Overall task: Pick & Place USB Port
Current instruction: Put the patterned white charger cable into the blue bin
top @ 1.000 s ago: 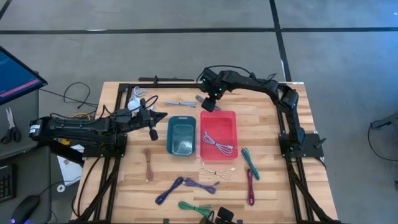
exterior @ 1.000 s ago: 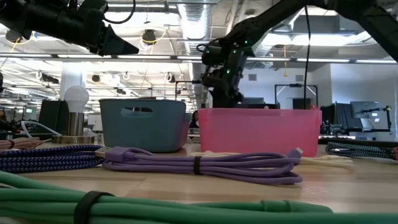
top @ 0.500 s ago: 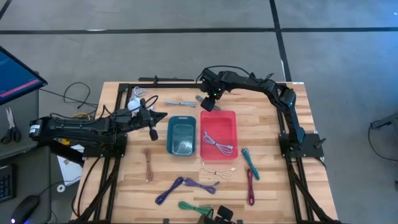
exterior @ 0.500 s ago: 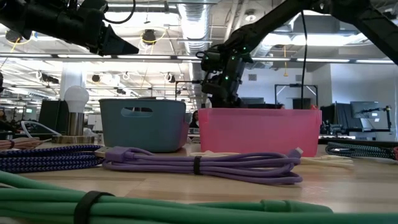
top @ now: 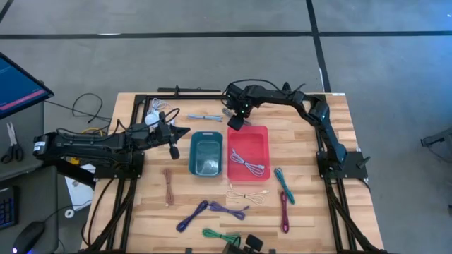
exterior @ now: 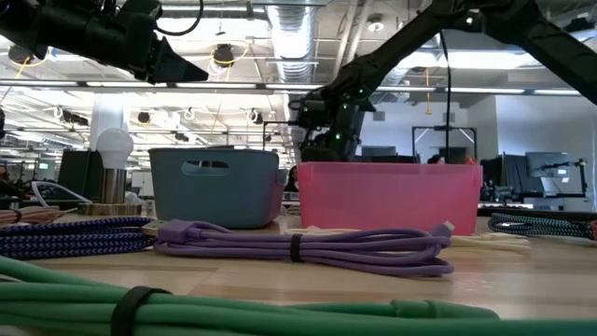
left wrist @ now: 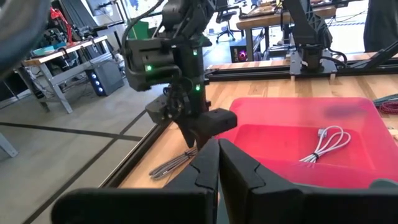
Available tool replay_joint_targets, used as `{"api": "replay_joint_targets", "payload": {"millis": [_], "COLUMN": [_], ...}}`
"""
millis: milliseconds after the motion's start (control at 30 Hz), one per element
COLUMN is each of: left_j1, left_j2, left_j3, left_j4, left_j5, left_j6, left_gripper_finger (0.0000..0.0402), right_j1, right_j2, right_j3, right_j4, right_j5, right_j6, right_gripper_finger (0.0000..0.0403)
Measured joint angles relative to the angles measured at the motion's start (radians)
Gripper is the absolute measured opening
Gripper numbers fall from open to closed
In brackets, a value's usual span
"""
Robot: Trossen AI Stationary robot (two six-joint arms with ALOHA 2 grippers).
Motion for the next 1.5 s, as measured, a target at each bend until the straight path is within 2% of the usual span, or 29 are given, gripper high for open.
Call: {"api": "replay_joint_targets", "payload": {"millis": [467, 567, 733, 900, 1133, 1333, 1500], "left_j1": [0.000, 0.000, 0.000, 0.000, 0.000, 0.001, 0.002], "left_j2": [0.000, 0.000, 0.000, 0.000, 0.000, 0.000, 0.000], "left_j3": [0.000, 0.000, 0.000, 0.000, 0.000, 0.000, 0.000], "left_j4": [0.000, 0.000, 0.000, 0.000, 0.000, 0.000, 0.000], "left_j5": [0.000, 0.000, 0.000, 0.000, 0.000, 0.000, -0.008], "left_j6": [0.000, 0.000, 0.000, 0.000, 0.000, 0.000, 0.000], "left_gripper_finger": [0.0011, 0.0011, 0.0011, 0.0011, 0.0011, 0.0011, 0.0011], "right_j1": [-0.001, -0.001, 0.017, 0.029, 0.008, -0.007, 0.008], "right_j2": [0.014, 0.014, 0.014, 0.011, -0.041, -0.092, -0.088], "right_j3": [0.000, 0.000, 0.000, 0.018, 0.097, 0.145, 0.142], "right_j4": [0.029, 0.029, 0.029, 0.026, 0.013, 0.016, 0.010], "right_j5": [-0.020, -0.020, -0.016, 0.037, 0.045, -0.062, -0.067], "right_j6": [0.000, -0.009, -0.056, -0.071, -0.090, -0.061, -0.056], "right_gripper_finger": [0.0121, 0.0088, 0.0010, 0.0002, 0.0001, 0.0000, 0.0016]}}
